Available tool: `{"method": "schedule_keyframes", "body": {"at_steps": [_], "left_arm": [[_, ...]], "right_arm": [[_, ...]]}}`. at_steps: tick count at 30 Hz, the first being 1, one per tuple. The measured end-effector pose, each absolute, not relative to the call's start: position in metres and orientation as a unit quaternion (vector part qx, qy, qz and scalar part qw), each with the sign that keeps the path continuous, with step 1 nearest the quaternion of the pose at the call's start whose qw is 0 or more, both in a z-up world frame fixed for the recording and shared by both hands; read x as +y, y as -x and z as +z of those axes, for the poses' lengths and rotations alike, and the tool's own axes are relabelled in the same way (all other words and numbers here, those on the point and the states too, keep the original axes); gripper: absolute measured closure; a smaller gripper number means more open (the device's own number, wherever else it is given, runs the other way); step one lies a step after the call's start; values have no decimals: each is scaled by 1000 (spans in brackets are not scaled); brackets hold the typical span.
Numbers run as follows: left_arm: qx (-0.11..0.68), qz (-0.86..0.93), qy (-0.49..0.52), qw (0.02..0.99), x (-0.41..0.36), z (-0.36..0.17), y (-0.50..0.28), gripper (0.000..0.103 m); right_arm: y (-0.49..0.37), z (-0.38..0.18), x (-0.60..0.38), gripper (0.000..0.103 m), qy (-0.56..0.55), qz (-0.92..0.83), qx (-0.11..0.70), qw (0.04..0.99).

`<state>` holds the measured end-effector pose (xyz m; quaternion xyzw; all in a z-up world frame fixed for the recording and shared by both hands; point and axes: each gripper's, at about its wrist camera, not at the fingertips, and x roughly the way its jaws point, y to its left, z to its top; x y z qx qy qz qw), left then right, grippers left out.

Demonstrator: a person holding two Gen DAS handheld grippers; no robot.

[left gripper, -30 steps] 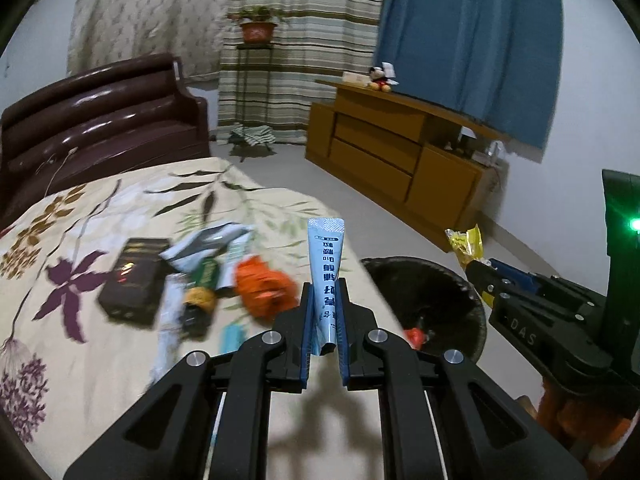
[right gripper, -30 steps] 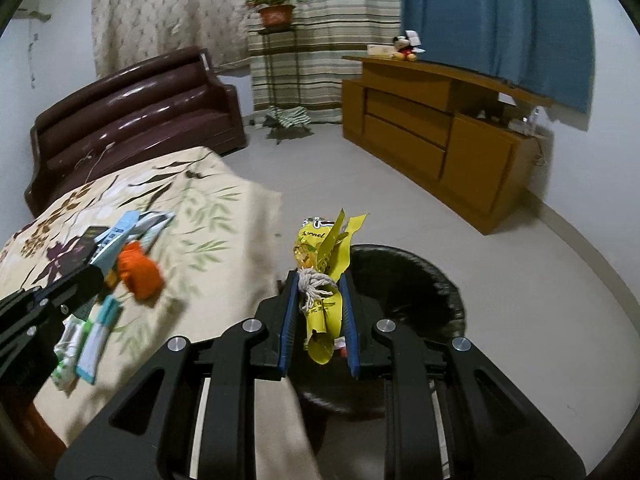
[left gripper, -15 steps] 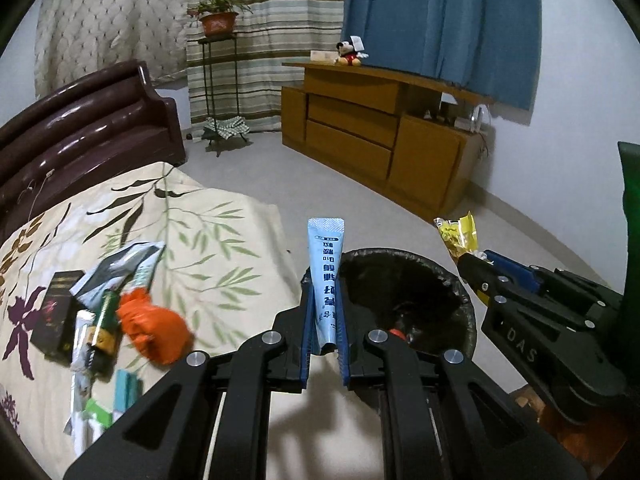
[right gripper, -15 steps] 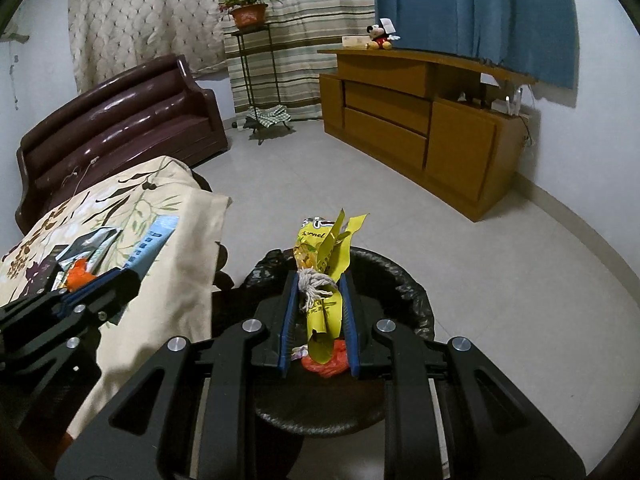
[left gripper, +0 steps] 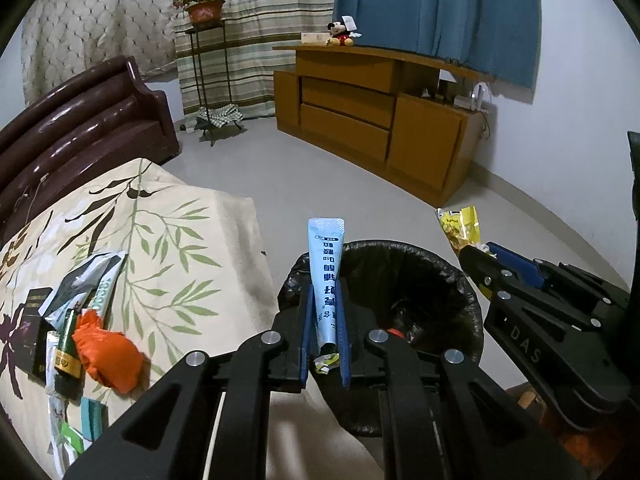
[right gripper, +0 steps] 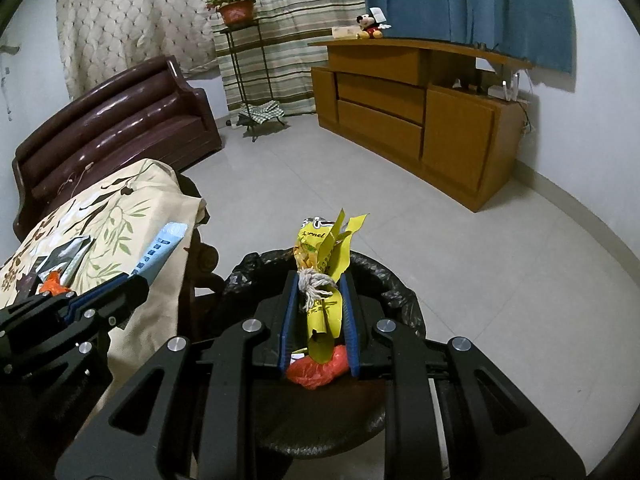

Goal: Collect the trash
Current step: 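Carry the yellow wrapper and blue tube over the bin and open both tools, then move both tools back over the remaining trash on the bed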

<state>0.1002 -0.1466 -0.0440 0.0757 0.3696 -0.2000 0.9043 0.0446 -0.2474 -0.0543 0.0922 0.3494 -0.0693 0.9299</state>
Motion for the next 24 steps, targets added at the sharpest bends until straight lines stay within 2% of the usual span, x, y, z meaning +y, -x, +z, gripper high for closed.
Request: {"method": "schedule_keyframes", "body": {"at_steps": [2,3,5,7,13,20,24], "left_arm": [[373,-201,-76,903,-147,-46,-100,91],[374,-201,-76,902,-149,-46,-102,88],[375,-201,-74,902,-149,-46,-103,80],[375,-200,-66,903,-146,-45,-104,66],[377,-196,-56,904,-142,-44,-103,63],[373,-191,-50,907,-133,-37,-97,58],[373,-183,-50,908,-122,-32,-90,57]], "right_arm": [[-47,-56,-249,82,-94,-68,351,929],[-49,-57,-250,82,-95,-66,353,928],[-51,-58,-251,81,-98,-67,355,927],[-51,-60,-251,81,-98,-67,357,926],[-50,-59,-251,79,-101,-72,356,926],[-42,-58,-245,71,-104,-74,359,925],[-35,-56,-240,63,-107,-72,360,924]]}}
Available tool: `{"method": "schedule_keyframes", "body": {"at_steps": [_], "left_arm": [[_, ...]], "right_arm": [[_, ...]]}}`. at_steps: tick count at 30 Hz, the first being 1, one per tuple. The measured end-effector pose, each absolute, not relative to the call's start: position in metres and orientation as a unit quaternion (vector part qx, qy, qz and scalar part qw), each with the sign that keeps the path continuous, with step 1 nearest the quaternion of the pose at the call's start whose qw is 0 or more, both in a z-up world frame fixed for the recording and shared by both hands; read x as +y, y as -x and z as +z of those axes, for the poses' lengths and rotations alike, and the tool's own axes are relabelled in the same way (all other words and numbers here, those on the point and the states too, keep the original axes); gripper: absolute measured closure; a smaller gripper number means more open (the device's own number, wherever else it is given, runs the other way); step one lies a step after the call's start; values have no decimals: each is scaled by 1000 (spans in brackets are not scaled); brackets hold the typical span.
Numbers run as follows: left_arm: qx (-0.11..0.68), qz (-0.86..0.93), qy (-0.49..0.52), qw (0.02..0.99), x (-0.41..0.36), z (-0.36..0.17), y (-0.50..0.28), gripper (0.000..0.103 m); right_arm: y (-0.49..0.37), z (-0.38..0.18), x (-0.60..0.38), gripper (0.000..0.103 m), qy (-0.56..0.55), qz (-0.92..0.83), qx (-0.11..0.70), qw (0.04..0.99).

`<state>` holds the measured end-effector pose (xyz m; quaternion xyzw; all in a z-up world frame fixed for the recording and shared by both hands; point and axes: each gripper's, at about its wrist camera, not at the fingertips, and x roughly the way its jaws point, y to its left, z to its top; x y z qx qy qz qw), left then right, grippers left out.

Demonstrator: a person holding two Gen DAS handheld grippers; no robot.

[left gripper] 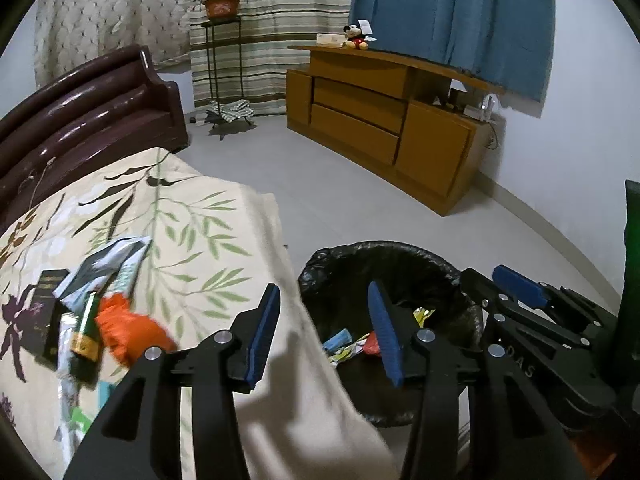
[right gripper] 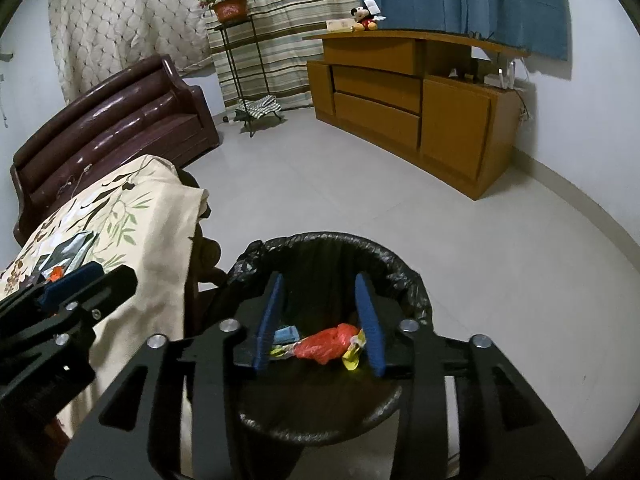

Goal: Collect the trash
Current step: 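Move both tools back over the remaining trash on the bed, then grasp the white-green packet with the left tool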

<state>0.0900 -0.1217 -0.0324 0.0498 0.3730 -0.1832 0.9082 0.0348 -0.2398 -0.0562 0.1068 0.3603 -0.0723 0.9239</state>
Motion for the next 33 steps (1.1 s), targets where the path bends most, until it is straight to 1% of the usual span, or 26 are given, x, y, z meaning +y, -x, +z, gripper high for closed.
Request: {"method": "schedule_keyframes", "body": {"at_steps": [2,4,18,27,33], "left_arm": [[372,-179,-47,909,-113,-29,-86,56],[371,-173,-44,912,-103,-24,-80,54],[358,-97,-24,928,-4,-3,-47,51],[374,-71,-11,925,42,-15,-26,50],[386,-67,-12,920,53,-27,-13,50]], "right_arm": [[-32,-56,-235,61,-107,-70,363,923],[-29,-55,-228,59,-109,-64,365,922],[-15,-32,-153,59,-75,-4,366,928],[-4,-30,-109,59,-52,25,373,926],[10,-33,-93,59,-41,31,380,924]]}}
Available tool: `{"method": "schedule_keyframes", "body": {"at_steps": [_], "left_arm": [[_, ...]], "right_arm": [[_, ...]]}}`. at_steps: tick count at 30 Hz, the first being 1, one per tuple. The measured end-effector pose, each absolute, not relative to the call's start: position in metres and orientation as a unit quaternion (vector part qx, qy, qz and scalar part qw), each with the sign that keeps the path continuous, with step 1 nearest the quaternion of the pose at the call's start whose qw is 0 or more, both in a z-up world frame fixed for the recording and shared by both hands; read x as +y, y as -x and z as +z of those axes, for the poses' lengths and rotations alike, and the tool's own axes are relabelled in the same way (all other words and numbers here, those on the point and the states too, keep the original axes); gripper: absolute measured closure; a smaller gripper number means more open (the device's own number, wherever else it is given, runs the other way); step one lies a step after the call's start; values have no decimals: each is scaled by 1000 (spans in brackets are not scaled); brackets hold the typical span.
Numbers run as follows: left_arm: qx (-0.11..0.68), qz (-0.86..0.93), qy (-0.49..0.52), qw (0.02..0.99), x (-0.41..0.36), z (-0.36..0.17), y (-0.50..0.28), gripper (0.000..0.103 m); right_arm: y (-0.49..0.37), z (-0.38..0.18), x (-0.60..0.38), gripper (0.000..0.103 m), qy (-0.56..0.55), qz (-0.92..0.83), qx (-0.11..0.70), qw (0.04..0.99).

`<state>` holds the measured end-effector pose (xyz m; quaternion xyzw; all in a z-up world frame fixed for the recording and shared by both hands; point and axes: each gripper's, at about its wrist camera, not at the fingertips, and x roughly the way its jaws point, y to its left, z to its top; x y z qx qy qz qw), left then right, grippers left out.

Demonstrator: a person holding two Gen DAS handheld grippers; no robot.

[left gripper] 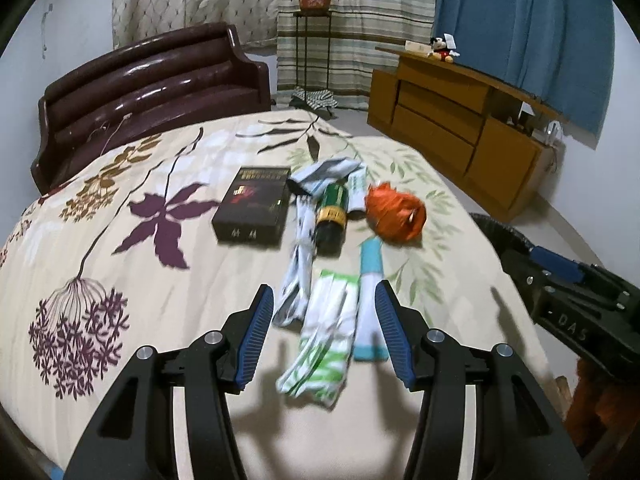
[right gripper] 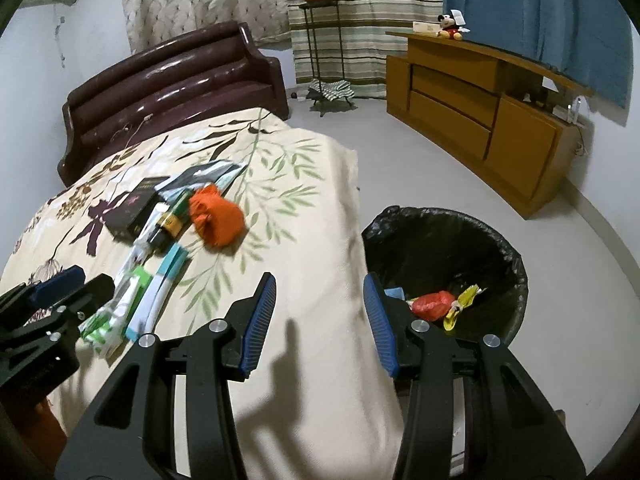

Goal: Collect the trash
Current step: 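Grasp the white-green packet with the left tool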

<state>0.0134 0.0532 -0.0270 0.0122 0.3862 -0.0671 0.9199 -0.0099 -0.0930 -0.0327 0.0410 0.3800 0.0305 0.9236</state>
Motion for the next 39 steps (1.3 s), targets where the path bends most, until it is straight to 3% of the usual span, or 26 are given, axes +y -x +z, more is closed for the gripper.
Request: {"method": "schedule_keyframes", "body": {"at_steps": [12,21,39], "left_arm": [[392,-71,-14,917,57,-44,0,51],[391,-87,-23,916,53,-50,1,73],[350,-92,3,932,77,-19,23,74]], "right_arm": [[36,-37,-84,59,-21,29,385,922],[41,-36,-81,59,-20,31,381,924],[36,-35,-61,59,-14,47,385,921]]}}
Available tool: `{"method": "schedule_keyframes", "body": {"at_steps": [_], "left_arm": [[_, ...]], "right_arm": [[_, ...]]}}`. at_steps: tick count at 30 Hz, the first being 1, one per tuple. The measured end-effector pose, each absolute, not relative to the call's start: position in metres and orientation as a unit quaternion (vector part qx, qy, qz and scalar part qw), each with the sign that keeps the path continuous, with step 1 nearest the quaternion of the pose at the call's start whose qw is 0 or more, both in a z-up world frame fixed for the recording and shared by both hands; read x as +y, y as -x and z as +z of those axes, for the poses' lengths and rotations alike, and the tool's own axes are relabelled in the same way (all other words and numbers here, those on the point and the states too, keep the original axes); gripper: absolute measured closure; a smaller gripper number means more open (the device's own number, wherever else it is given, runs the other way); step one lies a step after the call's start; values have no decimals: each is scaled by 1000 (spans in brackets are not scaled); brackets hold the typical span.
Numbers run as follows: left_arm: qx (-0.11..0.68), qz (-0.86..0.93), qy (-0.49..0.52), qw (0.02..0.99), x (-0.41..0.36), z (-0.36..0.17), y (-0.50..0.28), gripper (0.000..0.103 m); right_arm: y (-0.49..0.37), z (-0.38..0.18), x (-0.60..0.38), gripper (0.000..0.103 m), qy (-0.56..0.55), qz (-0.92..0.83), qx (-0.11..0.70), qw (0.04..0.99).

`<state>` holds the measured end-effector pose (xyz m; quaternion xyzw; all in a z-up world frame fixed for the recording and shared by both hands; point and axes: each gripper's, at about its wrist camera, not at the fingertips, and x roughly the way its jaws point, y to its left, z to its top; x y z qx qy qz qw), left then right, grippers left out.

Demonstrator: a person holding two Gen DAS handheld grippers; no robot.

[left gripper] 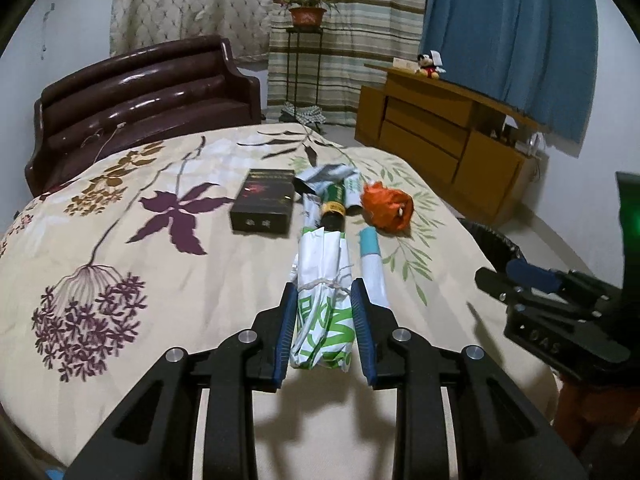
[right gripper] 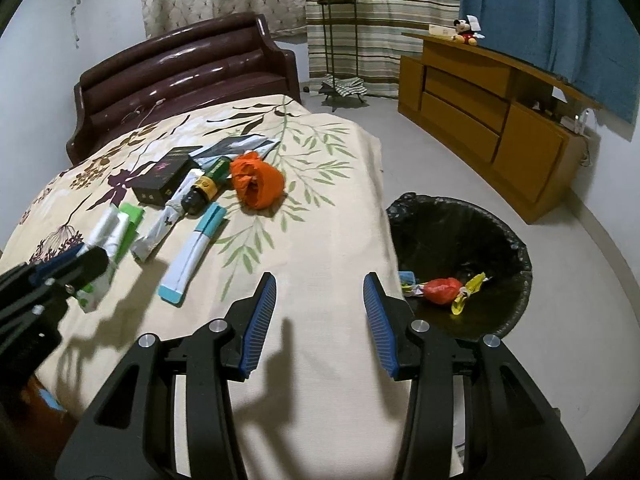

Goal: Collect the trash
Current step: 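Grasp the white-green packet with the left tool, then grasp the teal-white tube with the right tool while the left tool holds the packet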

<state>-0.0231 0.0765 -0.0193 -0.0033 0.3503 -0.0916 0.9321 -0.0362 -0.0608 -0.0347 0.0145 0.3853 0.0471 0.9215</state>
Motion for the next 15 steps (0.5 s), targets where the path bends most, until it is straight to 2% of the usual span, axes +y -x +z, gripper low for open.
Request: {"method": "schedule_keyframes", "body": {"at_steps": [15], "left_arm": [[336,-22,17,941,138,-20,15,74]], "right_arm": [[15,-37,-3,59,6,90,391,916]]}}
